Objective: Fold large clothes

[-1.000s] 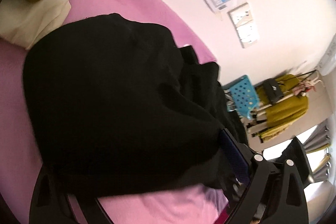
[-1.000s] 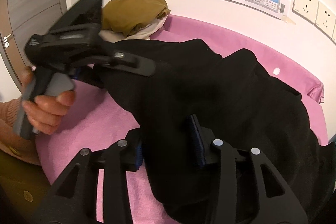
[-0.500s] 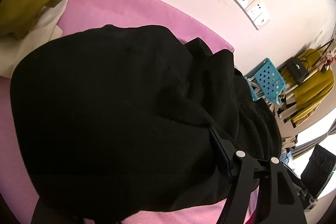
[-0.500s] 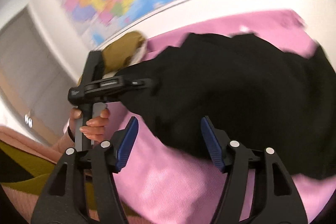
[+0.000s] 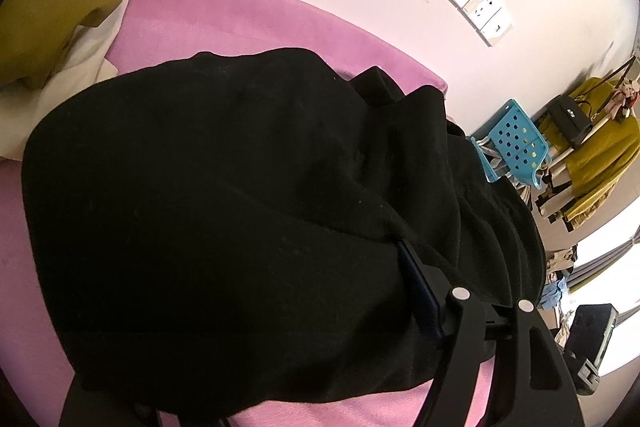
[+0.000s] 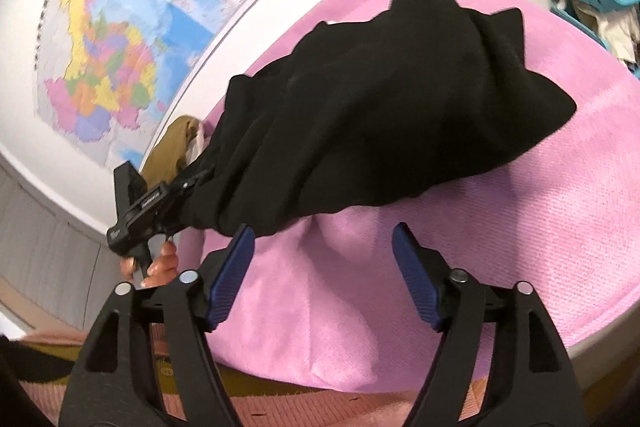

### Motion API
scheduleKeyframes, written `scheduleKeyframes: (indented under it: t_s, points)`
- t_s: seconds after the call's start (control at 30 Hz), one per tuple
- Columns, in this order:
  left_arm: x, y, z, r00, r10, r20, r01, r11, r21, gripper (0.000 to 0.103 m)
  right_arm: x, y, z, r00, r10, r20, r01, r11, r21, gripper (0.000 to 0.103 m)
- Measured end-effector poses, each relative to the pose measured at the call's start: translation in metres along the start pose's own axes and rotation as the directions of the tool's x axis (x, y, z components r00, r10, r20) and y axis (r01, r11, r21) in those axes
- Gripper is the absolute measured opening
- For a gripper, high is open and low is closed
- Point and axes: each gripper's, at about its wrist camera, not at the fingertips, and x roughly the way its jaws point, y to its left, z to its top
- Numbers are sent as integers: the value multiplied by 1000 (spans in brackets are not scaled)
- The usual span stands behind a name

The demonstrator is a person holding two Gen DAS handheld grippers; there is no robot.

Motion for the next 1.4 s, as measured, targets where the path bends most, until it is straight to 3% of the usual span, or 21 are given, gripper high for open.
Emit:
scheduleKeyframes:
  t_s: [0.4, 0.63, 0.73, 0.87, 0.93, 1.03, 1.23, 1.4]
  points:
    - [-1, 3, -1, 1000, -24, -2, 24, 1000, 11, 72, 6, -11, 13, 987, -113, 111, 99, 987, 127, 76]
    - [0, 2, -2, 999, -37, 0, 37, 999, 16, 74, 22, -3, 24, 973, -153, 173, 130, 982, 140, 88]
    - [1, 1, -2, 999, -37, 1, 37, 999, 21, 74, 26, 3, 24, 972, -144, 184, 122, 985, 123, 86]
    - [2, 0, -3, 999, -39, -1, 39, 999, 33, 76, 15, 6, 29, 961, -79, 267, 53, 993, 104, 82]
    - [2, -1, -3, 999, -39, -1, 39, 999, 33, 77, 18, 1, 30, 967, -90, 237, 61, 990, 126, 82]
    - [3, -1, -3, 999, -41, -1, 41, 998, 36, 77, 28, 0, 28, 975, -163, 152, 146, 982, 122, 82]
    - [3, -1, -3, 999, -41, -2, 41, 998, 43, 78, 27, 1, 22, 977, -156, 143, 127, 973, 191, 78]
    - [5, -3, -3, 999, -41, 0, 41, 998, 50, 81, 32, 4, 23, 982, -150, 114, 130, 978, 163, 81]
